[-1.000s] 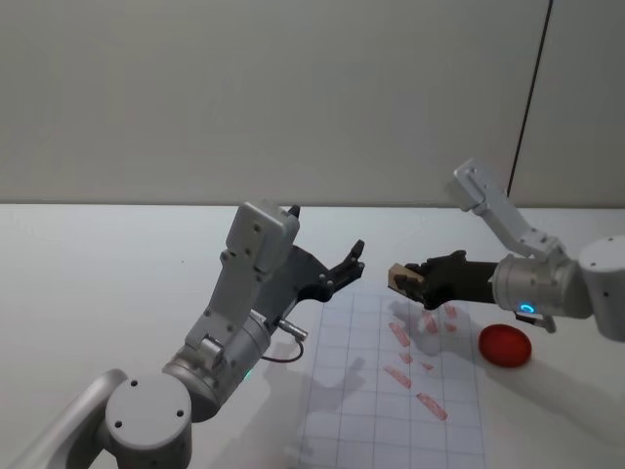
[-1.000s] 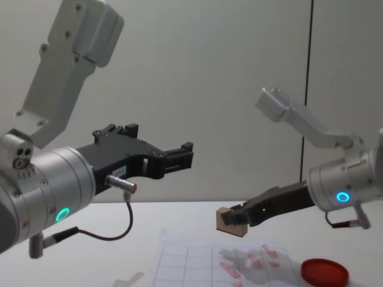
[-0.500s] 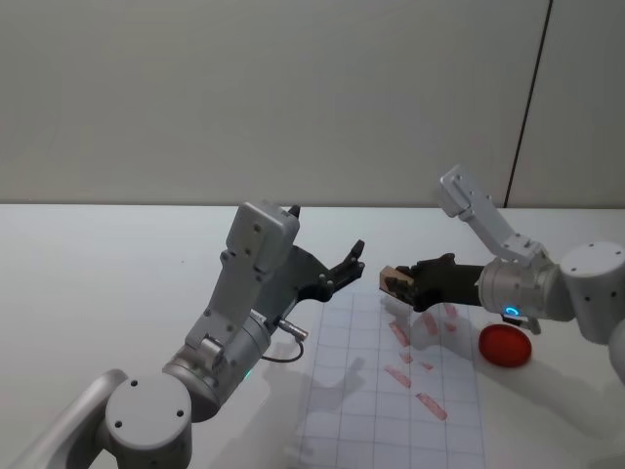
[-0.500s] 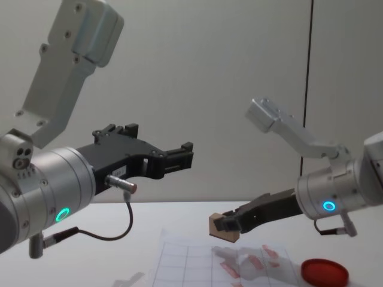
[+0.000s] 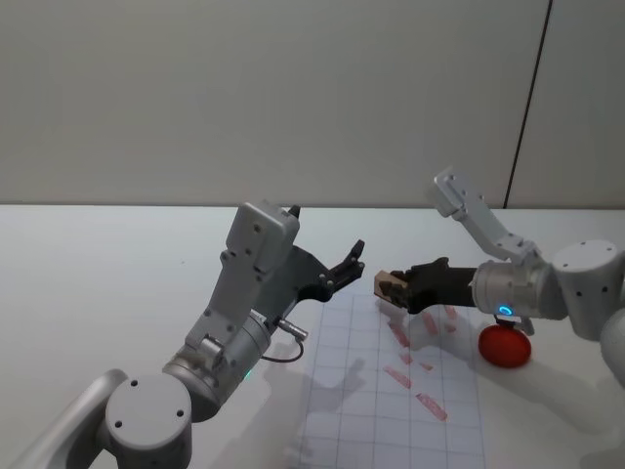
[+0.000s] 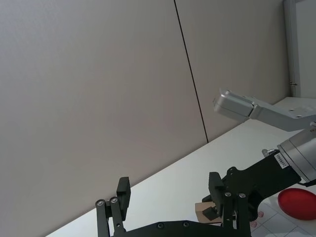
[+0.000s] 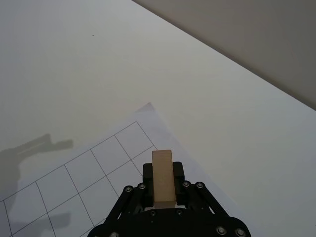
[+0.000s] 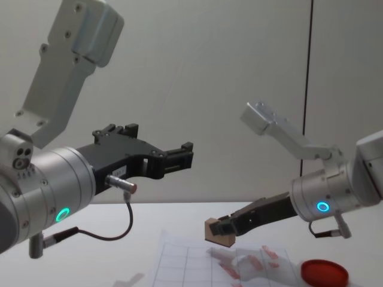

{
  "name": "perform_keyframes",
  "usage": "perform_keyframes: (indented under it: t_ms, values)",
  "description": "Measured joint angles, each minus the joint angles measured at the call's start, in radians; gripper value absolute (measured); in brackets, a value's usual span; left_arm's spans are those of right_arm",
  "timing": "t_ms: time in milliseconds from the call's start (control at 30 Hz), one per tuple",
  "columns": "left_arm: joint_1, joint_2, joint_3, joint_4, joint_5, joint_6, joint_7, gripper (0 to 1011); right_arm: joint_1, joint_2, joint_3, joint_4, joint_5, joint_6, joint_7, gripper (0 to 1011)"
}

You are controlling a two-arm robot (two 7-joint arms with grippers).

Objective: Use the one hand to pick up the stamp and affix it onto the A4 paper.

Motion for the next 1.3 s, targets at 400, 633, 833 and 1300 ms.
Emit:
perform_keyframes:
  t_ms: [400, 633, 833, 1300]
  values:
    - [0.000, 0.000, 0.000, 0.000, 0.000, 0.000, 0.000, 1002, 0.031, -0.013, -0.014, 0.041, -0.009, 0.047, 0.015, 218]
    - [0.000, 0.000, 0.000, 0.000, 0.000, 0.000, 0.000, 1002, 0.050, -0.022, -0.025, 0.077, -0.022, 0.054, 0.017, 218]
    - [0.000, 0.000, 0.000, 0.000, 0.000, 0.000, 0.000, 1002, 0.068, -0.032, -0.034, 0.117, -0.031, 0.043, 0.017, 218]
    - [0.000, 0.000, 0.000, 0.000, 0.000, 0.000, 0.000, 1002, 0.091, -0.046, -0.051, 0.175, -0.039, 0.005, 0.008, 218]
